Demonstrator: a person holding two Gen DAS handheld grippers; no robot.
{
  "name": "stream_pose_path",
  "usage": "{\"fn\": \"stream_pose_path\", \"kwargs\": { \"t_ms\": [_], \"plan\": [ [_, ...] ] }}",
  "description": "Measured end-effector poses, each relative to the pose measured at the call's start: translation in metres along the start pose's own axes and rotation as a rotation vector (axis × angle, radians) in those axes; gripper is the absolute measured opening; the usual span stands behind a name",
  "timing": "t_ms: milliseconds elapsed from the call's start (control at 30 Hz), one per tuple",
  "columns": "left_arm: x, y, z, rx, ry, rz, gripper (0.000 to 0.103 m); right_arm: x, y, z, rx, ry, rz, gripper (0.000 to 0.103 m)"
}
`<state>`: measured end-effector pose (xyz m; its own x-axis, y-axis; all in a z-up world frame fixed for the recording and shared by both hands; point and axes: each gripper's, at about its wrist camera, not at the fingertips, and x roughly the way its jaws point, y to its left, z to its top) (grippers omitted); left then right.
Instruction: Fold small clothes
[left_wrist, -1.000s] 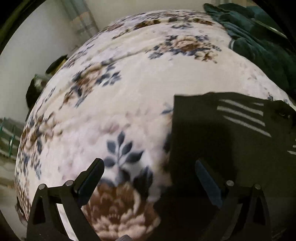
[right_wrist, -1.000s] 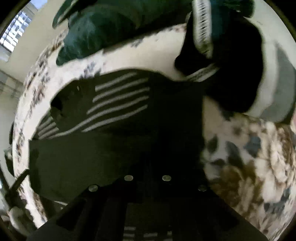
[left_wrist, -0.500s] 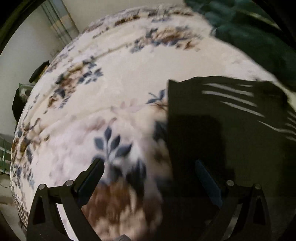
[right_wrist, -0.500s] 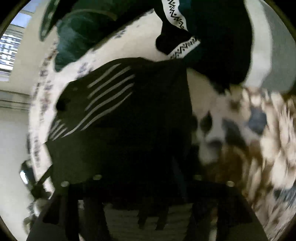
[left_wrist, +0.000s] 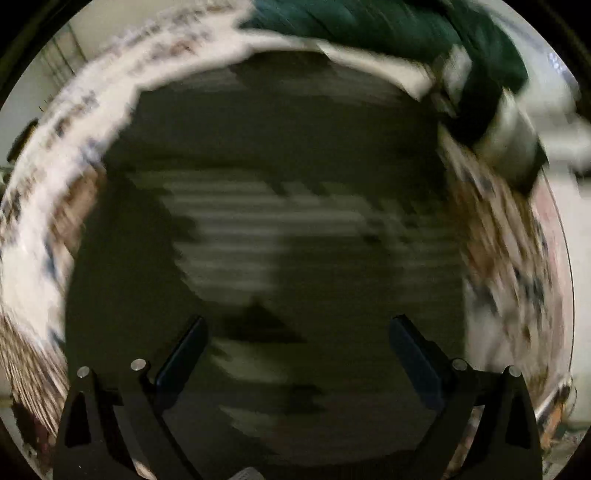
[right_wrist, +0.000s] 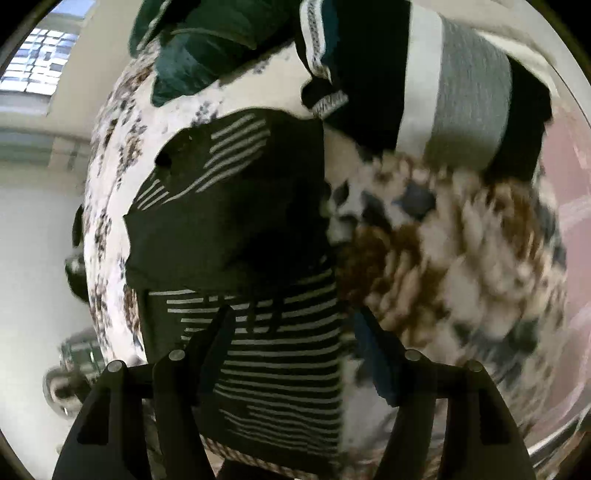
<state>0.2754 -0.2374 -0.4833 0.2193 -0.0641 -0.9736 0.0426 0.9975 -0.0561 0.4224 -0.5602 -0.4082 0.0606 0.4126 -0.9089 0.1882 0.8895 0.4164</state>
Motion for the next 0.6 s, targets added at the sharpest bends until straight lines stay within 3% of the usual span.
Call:
{"fn": "stream_pose_path", "kwargs": {
  "t_ms": [100, 233, 367, 467, 533, 567, 600],
  "plan": [
    [0.018, -0.061, -0.037, -0.031, 0.070, 0.004, 0.100, 0.001, -0.015, 0.040, -0.059, 0.016, 0.001, 0.068],
    [0.040, -0.106, -0.062, -0.070, 0.116, 0.016, 0.100, 0.038, -0.020, 0.091, -0.143, 0.084, 0.027, 0.068],
    [0.059, -0.141, -0.077, -0.007, 0.106, 0.070, 0.100, 0.092, -0.022, 0.136, -0.197, 0.117, -0.004, 0.068],
    [0.088, -0.162, -0.084, 0.080, 0.135, 0.166, 0.100, 0.123, -0.029, 0.156, -0.203, 0.130, -0.039, 0.068],
    [0.093, -0.167, -0.082, 0.089, 0.109, 0.199, 0.100, 0.138, -0.032, 0.163, -0.209, 0.149, -0.036, 0.068],
    [0.092, -0.165, -0.079, 0.077, 0.089, 0.197, 0.095, 0.144, -0.033, 0.165, -0.209, 0.159, -0.026, 0.068],
    [0.089, -0.164, -0.077, 0.058, 0.067, 0.193, 0.077, 0.148, -0.032, 0.166, -0.210, 0.165, -0.013, 0.068]
  ]
}}
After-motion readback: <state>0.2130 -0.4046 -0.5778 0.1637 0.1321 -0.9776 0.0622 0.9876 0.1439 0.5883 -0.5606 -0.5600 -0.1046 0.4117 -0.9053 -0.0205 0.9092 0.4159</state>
